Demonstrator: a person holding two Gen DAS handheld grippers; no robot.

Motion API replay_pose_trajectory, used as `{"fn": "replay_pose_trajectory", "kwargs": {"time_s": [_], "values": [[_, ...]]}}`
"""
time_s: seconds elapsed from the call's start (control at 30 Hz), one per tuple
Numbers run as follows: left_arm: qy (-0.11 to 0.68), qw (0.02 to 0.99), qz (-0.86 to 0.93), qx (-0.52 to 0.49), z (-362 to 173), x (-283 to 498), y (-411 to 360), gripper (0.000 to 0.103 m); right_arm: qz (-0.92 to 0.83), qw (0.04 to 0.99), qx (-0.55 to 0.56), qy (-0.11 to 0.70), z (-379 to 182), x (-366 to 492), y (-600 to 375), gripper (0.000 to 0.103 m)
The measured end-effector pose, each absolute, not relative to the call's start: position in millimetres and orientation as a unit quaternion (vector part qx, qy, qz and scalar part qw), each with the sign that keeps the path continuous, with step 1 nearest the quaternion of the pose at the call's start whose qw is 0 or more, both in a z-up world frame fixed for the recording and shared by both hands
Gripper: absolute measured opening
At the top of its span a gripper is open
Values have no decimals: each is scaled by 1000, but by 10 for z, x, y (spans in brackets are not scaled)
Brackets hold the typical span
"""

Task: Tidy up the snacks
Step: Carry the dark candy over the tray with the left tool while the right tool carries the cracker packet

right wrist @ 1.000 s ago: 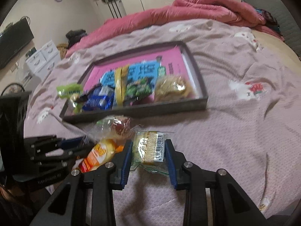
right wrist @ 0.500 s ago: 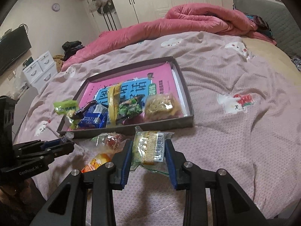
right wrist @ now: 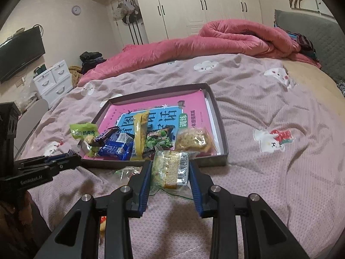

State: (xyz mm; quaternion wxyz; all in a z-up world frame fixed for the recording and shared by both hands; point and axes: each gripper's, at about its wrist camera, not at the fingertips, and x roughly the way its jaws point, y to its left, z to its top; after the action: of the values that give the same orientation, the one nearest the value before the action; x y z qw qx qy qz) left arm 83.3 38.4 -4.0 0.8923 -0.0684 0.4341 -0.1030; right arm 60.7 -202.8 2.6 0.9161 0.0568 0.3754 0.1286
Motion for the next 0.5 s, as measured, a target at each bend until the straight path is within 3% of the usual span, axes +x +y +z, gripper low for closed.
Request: {"fn": "replay_pose_trajectory", "kwargs": {"time_s": [0.5], "values": [[406, 905, -78, -103, -40, 938, 573, 29, 126, 924, 62, 357, 71, 699, -2050, 34]]}}
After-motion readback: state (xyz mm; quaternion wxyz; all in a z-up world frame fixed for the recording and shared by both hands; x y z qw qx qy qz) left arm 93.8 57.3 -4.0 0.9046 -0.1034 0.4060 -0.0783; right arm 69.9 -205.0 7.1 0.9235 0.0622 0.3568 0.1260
